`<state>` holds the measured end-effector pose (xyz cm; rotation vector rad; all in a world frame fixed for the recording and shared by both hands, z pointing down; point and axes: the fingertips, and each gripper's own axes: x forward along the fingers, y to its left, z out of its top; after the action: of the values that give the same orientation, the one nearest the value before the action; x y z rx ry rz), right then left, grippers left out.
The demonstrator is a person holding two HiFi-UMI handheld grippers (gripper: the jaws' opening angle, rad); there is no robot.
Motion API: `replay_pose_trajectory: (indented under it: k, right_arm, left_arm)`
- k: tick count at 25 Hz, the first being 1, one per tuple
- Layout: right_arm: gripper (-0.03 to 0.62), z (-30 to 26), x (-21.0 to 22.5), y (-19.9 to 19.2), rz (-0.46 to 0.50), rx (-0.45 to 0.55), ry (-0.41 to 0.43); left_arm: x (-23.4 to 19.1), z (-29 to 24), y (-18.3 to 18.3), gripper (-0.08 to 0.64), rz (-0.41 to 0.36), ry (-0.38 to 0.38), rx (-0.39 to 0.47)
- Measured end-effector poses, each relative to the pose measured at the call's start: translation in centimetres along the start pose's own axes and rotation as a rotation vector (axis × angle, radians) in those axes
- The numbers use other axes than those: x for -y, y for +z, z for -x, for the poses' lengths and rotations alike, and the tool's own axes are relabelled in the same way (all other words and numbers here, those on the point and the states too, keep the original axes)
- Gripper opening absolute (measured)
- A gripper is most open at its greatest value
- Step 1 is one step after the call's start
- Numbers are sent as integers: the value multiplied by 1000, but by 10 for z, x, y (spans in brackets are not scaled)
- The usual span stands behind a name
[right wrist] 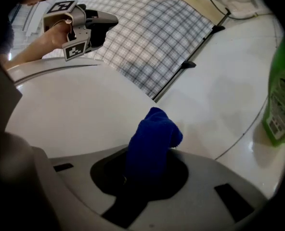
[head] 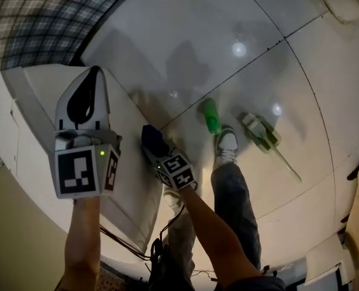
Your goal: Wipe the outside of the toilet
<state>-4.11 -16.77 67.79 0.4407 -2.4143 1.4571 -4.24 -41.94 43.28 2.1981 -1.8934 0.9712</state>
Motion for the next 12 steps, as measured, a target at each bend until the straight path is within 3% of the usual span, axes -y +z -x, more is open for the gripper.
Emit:
replay_pose_trajectory:
  k: [5, 12]
  right_arm:
    - [75, 16, 2, -17, 4, 39, -58]
    - [75, 71, -46, 15, 48, 224, -143]
  left_arm:
    - [36, 26, 16, 17, 20, -61, 68]
    - [74, 111, 71, 17, 25, -149, 236]
